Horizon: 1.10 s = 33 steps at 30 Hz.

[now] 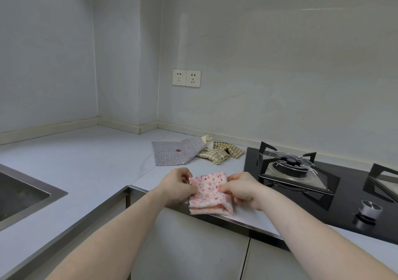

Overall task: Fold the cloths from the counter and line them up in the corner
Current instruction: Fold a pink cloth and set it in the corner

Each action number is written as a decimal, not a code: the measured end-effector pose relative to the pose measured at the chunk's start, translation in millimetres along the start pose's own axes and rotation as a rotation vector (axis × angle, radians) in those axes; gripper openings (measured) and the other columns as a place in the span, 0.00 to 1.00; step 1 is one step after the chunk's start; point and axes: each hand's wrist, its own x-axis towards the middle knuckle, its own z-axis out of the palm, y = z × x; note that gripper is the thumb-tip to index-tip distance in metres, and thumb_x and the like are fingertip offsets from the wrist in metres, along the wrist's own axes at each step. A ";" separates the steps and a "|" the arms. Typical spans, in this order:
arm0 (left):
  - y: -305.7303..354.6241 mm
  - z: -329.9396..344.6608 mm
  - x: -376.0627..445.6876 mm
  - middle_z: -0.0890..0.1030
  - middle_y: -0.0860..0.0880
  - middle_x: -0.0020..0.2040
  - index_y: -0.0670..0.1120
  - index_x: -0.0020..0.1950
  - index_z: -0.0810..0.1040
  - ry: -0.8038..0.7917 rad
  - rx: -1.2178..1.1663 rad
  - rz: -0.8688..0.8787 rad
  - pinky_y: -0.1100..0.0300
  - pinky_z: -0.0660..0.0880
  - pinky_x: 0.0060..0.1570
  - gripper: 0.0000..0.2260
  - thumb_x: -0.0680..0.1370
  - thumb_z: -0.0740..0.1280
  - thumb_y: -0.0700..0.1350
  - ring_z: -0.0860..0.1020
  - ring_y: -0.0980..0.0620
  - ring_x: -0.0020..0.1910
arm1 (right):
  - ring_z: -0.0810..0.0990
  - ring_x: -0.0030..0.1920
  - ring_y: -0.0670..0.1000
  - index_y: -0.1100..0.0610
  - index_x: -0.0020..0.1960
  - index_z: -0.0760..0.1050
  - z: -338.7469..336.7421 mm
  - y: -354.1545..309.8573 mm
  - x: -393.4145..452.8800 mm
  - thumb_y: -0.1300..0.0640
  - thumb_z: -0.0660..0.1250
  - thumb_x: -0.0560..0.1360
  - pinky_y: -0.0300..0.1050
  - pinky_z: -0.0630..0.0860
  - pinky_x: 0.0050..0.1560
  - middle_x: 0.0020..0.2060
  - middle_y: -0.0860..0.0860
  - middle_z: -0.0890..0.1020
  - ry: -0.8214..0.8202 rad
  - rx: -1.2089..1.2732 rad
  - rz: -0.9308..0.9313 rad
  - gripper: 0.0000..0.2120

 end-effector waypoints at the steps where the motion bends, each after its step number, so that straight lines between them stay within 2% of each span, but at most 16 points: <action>1: 0.0 0.7 0.4 0.78 0.54 0.30 0.46 0.47 0.74 0.018 -0.008 0.003 0.63 0.71 0.29 0.11 0.71 0.74 0.37 0.75 0.54 0.27 | 0.71 0.24 0.47 0.56 0.54 0.79 1.9 1.4 2.4 0.63 0.74 0.74 0.40 0.70 0.27 0.28 0.52 0.80 0.016 0.048 -0.028 0.10; 2: -0.5 1.1 1.3 0.81 0.53 0.36 0.47 0.50 0.74 0.024 -0.023 -0.007 0.64 0.72 0.29 0.14 0.70 0.76 0.39 0.78 0.54 0.30 | 0.73 0.25 0.47 0.57 0.54 0.79 3.7 2.7 4.8 0.63 0.74 0.75 0.41 0.73 0.29 0.29 0.52 0.81 0.033 0.092 -0.056 0.09; 4: -2.0 1.0 3.9 0.85 0.51 0.46 0.51 0.54 0.77 0.011 -0.073 -0.021 0.60 0.80 0.38 0.20 0.66 0.80 0.46 0.84 0.53 0.41 | 0.80 0.29 0.48 0.58 0.54 0.81 6.8 5.6 8.6 0.64 0.74 0.75 0.43 0.81 0.37 0.33 0.54 0.83 0.057 0.175 -0.097 0.08; 5: -2.6 0.9 4.1 0.86 0.51 0.47 0.52 0.53 0.79 0.014 -0.072 -0.007 0.57 0.82 0.42 0.20 0.64 0.80 0.48 0.85 0.52 0.44 | 0.82 0.31 0.49 0.58 0.53 0.81 8.1 7.3 8.7 0.64 0.73 0.75 0.44 0.83 0.40 0.36 0.55 0.85 0.064 0.209 -0.116 0.08; 8: -5.2 2.0 2.3 0.86 0.47 0.42 0.49 0.45 0.84 0.099 0.014 0.056 0.53 0.82 0.43 0.09 0.66 0.77 0.47 0.84 0.50 0.40 | 0.86 0.36 0.51 0.58 0.51 0.82 11.3 12.1 6.0 0.66 0.73 0.75 0.46 0.84 0.41 0.44 0.57 0.86 0.103 0.252 -0.225 0.07; 10: -5.6 2.9 0.5 0.85 0.47 0.39 0.49 0.44 0.85 0.151 0.003 0.084 0.54 0.80 0.41 0.04 0.70 0.76 0.45 0.83 0.50 0.37 | 0.87 0.35 0.52 0.57 0.50 0.82 11.3 15.4 3.5 0.66 0.74 0.75 0.45 0.83 0.37 0.46 0.53 0.86 0.172 0.197 -0.325 0.07; 12: -7.0 2.3 -0.1 0.79 0.49 0.32 0.48 0.44 0.86 0.162 -0.036 0.097 0.59 0.72 0.35 0.01 0.73 0.76 0.45 0.75 0.53 0.30 | 0.87 0.34 0.52 0.56 0.48 0.82 11.2 20.2 2.0 0.66 0.73 0.75 0.46 0.83 0.36 0.47 0.51 0.86 0.216 0.157 -0.392 0.06; 15: -9.7 1.9 1.4 0.76 0.50 0.31 0.47 0.45 0.86 0.159 -0.064 0.088 0.60 0.64 0.33 0.03 0.76 0.74 0.45 0.67 0.52 0.30 | 0.87 0.34 0.51 0.54 0.47 0.83 13.0 28.7 2.4 0.65 0.72 0.77 0.48 0.83 0.34 0.47 0.51 0.86 0.258 0.149 -0.435 0.07; 17: -9.2 1.5 0.3 0.83 0.51 0.34 0.49 0.46 0.87 0.151 -0.069 0.099 0.58 0.68 0.35 0.03 0.77 0.72 0.44 0.74 0.50 0.30 | 0.87 0.38 0.50 0.50 0.45 0.85 15.1 31.9 2.8 0.65 0.72 0.77 0.48 0.84 0.35 0.46 0.48 0.86 0.288 0.143 -0.458 0.10; 19: -7.5 1.3 -1.1 0.88 0.52 0.41 0.51 0.48 0.87 0.137 -0.082 0.112 0.57 0.77 0.44 0.06 0.78 0.71 0.42 0.85 0.52 0.40 | 0.87 0.42 0.48 0.47 0.43 0.86 16.8 33.5 4.7 0.64 0.72 0.77 0.49 0.86 0.39 0.45 0.45 0.87 0.316 0.135 -0.469 0.12; 20: -6.2 1.5 -2.6 0.88 0.54 0.42 0.51 0.48 0.88 0.133 -0.094 0.122 0.59 0.80 0.49 0.08 0.78 0.70 0.40 0.87 0.55 0.45 | 0.87 0.44 0.48 0.47 0.43 0.86 17.4 34.2 5.2 0.63 0.72 0.77 0.48 0.86 0.41 0.44 0.44 0.87 0.327 0.135 -0.466 0.12; 23: -3.9 2.3 -6.3 0.88 0.57 0.43 0.53 0.49 0.88 0.129 -0.091 0.128 0.65 0.76 0.47 0.10 0.78 0.70 0.39 0.85 0.61 0.45 | 0.86 0.47 0.44 0.47 0.43 0.85 18.5 36.5 5.8 0.61 0.71 0.77 0.48 0.85 0.46 0.44 0.41 0.87 0.362 0.092 -0.459 0.11; 26: -3.9 2.2 -7.7 0.87 0.54 0.42 0.57 0.47 0.88 0.135 -0.041 0.072 0.63 0.75 0.39 0.11 0.76 0.68 0.42 0.82 0.57 0.39 | 0.84 0.47 0.43 0.48 0.45 0.84 20.7 37.2 1.4 0.60 0.69 0.78 0.42 0.84 0.46 0.45 0.42 0.86 0.403 -0.006 -0.470 0.09; 28: -1.5 2.9 -8.9 0.86 0.56 0.42 0.57 0.46 0.87 0.132 -0.027 0.049 0.63 0.75 0.42 0.10 0.74 0.67 0.45 0.82 0.56 0.43 | 0.83 0.46 0.43 0.49 0.46 0.83 23.9 36.6 -1.4 0.59 0.67 0.78 0.39 0.80 0.43 0.45 0.43 0.85 0.425 -0.130 -0.476 0.08; 31: 3.5 5.2 -11.4 0.86 0.60 0.44 0.56 0.45 0.88 0.134 0.025 0.051 0.60 0.78 0.51 0.13 0.69 0.64 0.53 0.82 0.58 0.49 | 0.79 0.47 0.48 0.48 0.47 0.82 26.7 33.7 -4.7 0.54 0.64 0.79 0.43 0.74 0.41 0.45 0.45 0.84 0.445 -0.298 -0.455 0.08; 33: 2.6 7.5 -10.1 0.86 0.60 0.44 0.56 0.45 0.88 0.148 0.073 0.046 0.59 0.78 0.54 0.11 0.71 0.66 0.56 0.81 0.59 0.49 | 0.77 0.47 0.50 0.49 0.45 0.82 26.0 33.1 -5.5 0.51 0.61 0.80 0.45 0.72 0.42 0.43 0.46 0.83 0.482 -0.334 -0.429 0.11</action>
